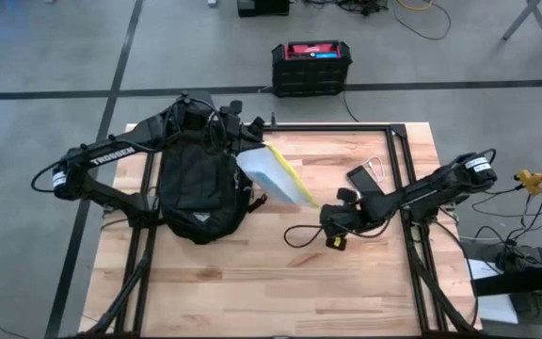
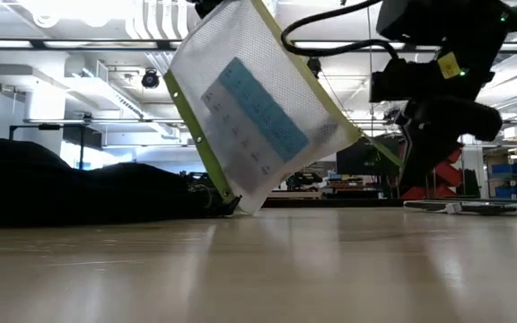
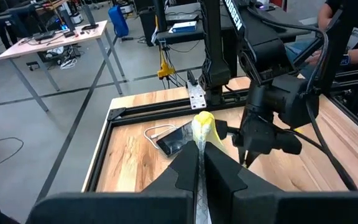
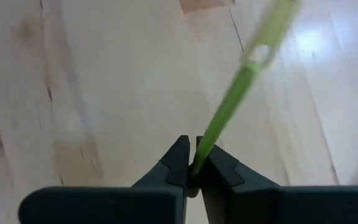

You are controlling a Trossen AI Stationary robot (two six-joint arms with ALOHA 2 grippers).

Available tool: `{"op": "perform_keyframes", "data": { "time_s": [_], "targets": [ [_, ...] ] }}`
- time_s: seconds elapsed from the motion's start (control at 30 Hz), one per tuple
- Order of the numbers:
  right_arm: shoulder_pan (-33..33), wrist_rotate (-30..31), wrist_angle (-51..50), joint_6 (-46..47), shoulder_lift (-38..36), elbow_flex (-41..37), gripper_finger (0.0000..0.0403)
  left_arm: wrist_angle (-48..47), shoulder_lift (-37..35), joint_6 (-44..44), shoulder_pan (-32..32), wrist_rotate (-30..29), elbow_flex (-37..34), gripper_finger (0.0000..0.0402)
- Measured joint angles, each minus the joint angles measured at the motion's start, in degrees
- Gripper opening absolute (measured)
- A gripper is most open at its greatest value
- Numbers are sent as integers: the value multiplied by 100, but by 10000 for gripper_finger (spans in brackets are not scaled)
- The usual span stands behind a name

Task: Unpack backpack
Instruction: Close the yellow zip bag, then put the zip bag into the black backpack

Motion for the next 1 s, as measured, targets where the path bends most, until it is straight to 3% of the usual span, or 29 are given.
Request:
{"op": "perform_keyframes", "data": {
  "time_s": [0.23, 0.37, 0.47, 0.63, 0.8, 1.0],
  "targets": [
    [0, 33, -225, -873, -646, 491, 73, -50, 22, -214, -105, 3, -12, 0],
    [-1, 588, 159, -1382, -965, 675, 131, -58, 16, -297, -121, 2, -184, 0],
    [-49, 1029, 1168, -1977, -1051, 647, 176, 79, 41, -418, -139, 2, -336, 0],
    [-217, 981, 3352, -2696, -777, 585, 223, 218, 68, -521, -245, -1, -382, 0],
    [-564, 974, 4492, -2816, -323, 577, 235, 222, 50, -597, -423, -4, -384, 0],
    [-1014, 972, 4873, -2434, 135, 641, 209, 181, 37, -604, -493, -13, -386, 0]
  ]
}}
